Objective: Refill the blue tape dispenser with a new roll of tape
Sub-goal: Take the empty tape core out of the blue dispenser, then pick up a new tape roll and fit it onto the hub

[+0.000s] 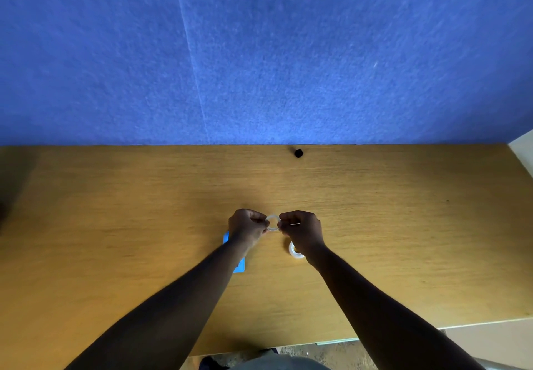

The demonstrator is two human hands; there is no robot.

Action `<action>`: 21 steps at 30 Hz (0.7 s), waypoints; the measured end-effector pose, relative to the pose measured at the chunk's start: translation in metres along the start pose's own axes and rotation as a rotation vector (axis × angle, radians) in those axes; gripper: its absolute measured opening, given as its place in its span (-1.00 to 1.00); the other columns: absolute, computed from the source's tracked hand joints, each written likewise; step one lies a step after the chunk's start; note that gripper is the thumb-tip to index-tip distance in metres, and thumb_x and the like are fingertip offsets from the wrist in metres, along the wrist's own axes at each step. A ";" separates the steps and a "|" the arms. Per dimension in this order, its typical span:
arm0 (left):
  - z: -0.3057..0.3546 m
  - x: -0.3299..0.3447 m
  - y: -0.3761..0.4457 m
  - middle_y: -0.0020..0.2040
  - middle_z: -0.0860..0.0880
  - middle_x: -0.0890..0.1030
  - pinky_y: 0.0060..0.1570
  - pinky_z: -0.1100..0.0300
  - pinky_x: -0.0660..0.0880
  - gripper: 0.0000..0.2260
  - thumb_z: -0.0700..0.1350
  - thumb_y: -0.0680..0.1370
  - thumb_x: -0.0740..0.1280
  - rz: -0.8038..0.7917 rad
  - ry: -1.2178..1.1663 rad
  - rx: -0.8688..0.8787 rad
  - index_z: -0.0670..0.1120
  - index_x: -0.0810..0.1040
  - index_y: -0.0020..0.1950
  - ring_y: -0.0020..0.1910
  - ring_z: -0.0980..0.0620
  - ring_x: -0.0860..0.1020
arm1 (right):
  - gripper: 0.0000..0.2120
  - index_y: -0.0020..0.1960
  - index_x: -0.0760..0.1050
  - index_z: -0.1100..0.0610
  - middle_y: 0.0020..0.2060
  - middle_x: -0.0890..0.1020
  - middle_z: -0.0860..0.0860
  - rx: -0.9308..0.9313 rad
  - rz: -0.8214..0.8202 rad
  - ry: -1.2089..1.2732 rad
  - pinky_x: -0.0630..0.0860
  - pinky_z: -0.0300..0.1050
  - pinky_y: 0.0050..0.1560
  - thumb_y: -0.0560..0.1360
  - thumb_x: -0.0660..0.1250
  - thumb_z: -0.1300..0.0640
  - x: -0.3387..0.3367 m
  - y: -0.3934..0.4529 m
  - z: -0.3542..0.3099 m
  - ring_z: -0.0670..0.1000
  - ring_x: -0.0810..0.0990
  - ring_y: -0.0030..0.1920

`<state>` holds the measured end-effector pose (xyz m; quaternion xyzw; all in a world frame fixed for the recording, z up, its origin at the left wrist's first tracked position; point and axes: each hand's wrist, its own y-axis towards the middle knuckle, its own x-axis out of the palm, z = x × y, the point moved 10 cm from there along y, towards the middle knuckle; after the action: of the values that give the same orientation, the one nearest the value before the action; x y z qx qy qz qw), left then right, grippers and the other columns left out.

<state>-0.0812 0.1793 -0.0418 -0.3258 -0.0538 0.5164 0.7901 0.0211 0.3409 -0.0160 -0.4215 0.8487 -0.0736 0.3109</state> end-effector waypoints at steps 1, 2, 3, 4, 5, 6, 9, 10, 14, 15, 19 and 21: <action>0.000 -0.001 -0.001 -0.12 -0.15 0.72 -0.10 0.11 0.70 -0.87 -0.30 0.46 0.54 -0.001 0.000 0.004 -0.23 0.70 -0.02 -0.17 -0.01 0.73 | -0.83 0.02 0.73 0.13 -0.22 0.76 -0.03 0.001 0.000 0.000 0.68 -0.04 -0.10 0.44 0.57 0.25 0.001 -0.001 0.000 0.00 0.74 -0.23; 0.000 -0.002 -0.002 -0.12 -0.14 0.72 -0.10 0.11 0.70 -0.87 -0.30 0.46 0.54 -0.002 -0.001 0.010 -0.23 0.70 -0.02 -0.16 -0.01 0.73 | -0.84 0.01 0.73 0.12 -0.24 0.76 -0.04 0.002 -0.002 0.000 0.69 -0.01 -0.08 0.44 0.57 0.26 0.002 -0.002 0.000 -0.01 0.73 -0.24; 0.000 -0.004 -0.002 -0.12 -0.14 0.72 -0.10 0.12 0.70 -0.88 -0.30 0.46 0.54 -0.002 -0.002 0.016 -0.22 0.69 -0.02 -0.16 0.00 0.73 | -0.85 -0.01 0.72 0.10 -0.25 0.76 -0.04 0.003 -0.005 0.001 0.70 0.01 -0.06 0.44 0.57 0.26 0.002 -0.003 0.001 -0.01 0.74 -0.24; 0.000 -0.005 -0.003 -0.11 -0.14 0.72 -0.10 0.12 0.70 -0.88 -0.30 0.47 0.53 -0.001 -0.001 0.024 -0.22 0.69 -0.01 -0.16 0.00 0.73 | -0.85 -0.04 0.72 0.08 -0.26 0.76 -0.04 0.002 -0.007 0.008 0.71 0.04 -0.04 0.44 0.57 0.26 0.003 -0.003 0.000 0.01 0.75 -0.23; 0.000 -0.006 -0.004 -0.11 -0.13 0.72 -0.11 0.13 0.70 -0.88 -0.30 0.47 0.53 -0.001 0.006 0.033 -0.22 0.69 -0.01 -0.17 0.01 0.73 | -0.85 -0.06 0.71 0.06 -0.26 0.76 -0.03 0.005 -0.009 0.017 0.72 0.06 -0.03 0.43 0.58 0.26 0.004 -0.003 0.001 0.03 0.76 -0.21; 0.001 -0.007 -0.004 -0.11 -0.13 0.72 -0.11 0.13 0.70 -0.88 -0.29 0.47 0.52 -0.003 0.015 0.043 -0.21 0.69 0.00 -0.17 0.02 0.73 | -0.83 -0.08 0.70 0.04 -0.25 0.77 -0.02 0.009 -0.010 0.029 0.73 0.08 -0.01 0.43 0.58 0.27 0.004 -0.004 0.001 0.05 0.77 -0.19; 0.001 -0.011 -0.004 -0.16 -0.09 0.73 -0.09 0.09 0.70 -0.91 -0.27 0.47 0.53 0.002 0.061 0.074 -0.18 0.71 -0.04 -0.19 0.02 0.73 | -0.81 -0.12 0.69 0.02 -0.26 0.77 0.01 0.038 -0.018 0.050 0.72 0.12 0.01 0.42 0.58 0.28 0.006 -0.005 0.003 0.10 0.78 -0.17; 0.002 -0.013 -0.004 -0.18 -0.06 0.73 -0.06 0.06 0.70 -0.93 -0.27 0.47 0.53 0.013 0.089 0.094 -0.15 0.72 -0.09 -0.18 0.02 0.73 | -0.81 -0.13 0.68 0.01 -0.26 0.77 0.01 0.047 -0.020 0.047 0.72 0.12 0.02 0.41 0.59 0.28 0.006 -0.004 0.005 0.10 0.78 -0.17; 0.006 -0.031 0.000 -0.25 -0.03 0.73 -0.02 -0.03 0.68 -0.82 -0.24 0.48 0.46 0.089 0.125 0.166 0.00 0.67 -0.27 -0.21 -0.04 0.73 | -0.81 -0.20 0.66 -0.05 -0.26 0.77 -0.02 0.077 -0.014 -0.007 0.72 0.10 0.04 0.42 0.59 0.22 0.008 0.004 0.010 0.03 0.77 -0.17; 0.006 -0.038 0.002 -0.27 -0.02 0.73 -0.03 -0.03 0.68 -0.81 -0.23 0.49 0.44 0.112 0.123 0.177 0.01 0.67 -0.28 -0.23 -0.04 0.73 | -0.82 -0.21 0.67 -0.05 -0.25 0.77 -0.03 0.085 -0.013 -0.026 0.71 0.10 0.05 0.41 0.58 0.20 0.009 0.006 0.011 0.02 0.77 -0.16; 0.008 -0.070 0.003 -0.22 0.05 0.73 -0.03 0.11 0.65 -0.85 -0.17 0.52 0.43 0.214 0.213 0.223 0.03 0.67 -0.22 -0.19 0.06 0.70 | -0.85 -0.24 0.70 0.00 -0.26 0.76 -0.01 0.114 -0.030 -0.101 0.70 0.04 0.04 0.40 0.52 0.24 0.012 0.015 0.014 0.04 0.75 -0.12; 0.004 -0.086 0.006 -0.17 0.05 0.74 -0.04 0.21 0.59 -0.90 -0.16 0.53 0.42 0.256 0.261 0.226 -0.02 0.71 -0.14 -0.13 0.09 0.69 | -0.84 -0.25 0.73 0.06 -0.26 0.76 0.03 0.132 -0.027 -0.131 0.65 0.00 0.00 0.41 0.45 0.27 0.011 0.019 0.017 0.07 0.73 -0.10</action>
<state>-0.1275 0.1092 -0.0199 -0.3032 0.1491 0.5687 0.7499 0.0128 0.3467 -0.0419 -0.4154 0.8140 -0.1057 0.3919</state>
